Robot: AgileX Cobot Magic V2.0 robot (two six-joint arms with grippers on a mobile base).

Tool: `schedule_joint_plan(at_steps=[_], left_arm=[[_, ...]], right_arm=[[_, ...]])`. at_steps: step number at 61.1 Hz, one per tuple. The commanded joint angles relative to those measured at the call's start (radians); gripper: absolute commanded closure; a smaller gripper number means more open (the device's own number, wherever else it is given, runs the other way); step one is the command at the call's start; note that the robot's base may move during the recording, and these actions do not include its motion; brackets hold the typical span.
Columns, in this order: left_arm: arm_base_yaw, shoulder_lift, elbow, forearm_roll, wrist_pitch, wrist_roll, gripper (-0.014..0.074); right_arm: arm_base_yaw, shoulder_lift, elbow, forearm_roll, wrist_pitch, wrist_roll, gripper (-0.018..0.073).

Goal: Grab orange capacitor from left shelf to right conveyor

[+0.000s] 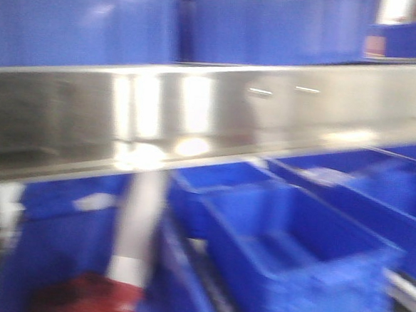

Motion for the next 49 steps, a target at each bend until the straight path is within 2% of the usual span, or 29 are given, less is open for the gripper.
schedule_joint_plan(at_steps=[1,49], left_arm=[[0.003,0.01,-0.008,-0.005,-0.084,0.0,0.0701],[0.003,0.01,-0.008,-0.005,-0.084,0.0,0.0701]], right_arm=[[0.0,0.013,-0.032,-0.011,-0.094,-0.01,0.0501],[0.0,0.013,-0.032,-0.011,-0.094,-0.01,0.0501]])
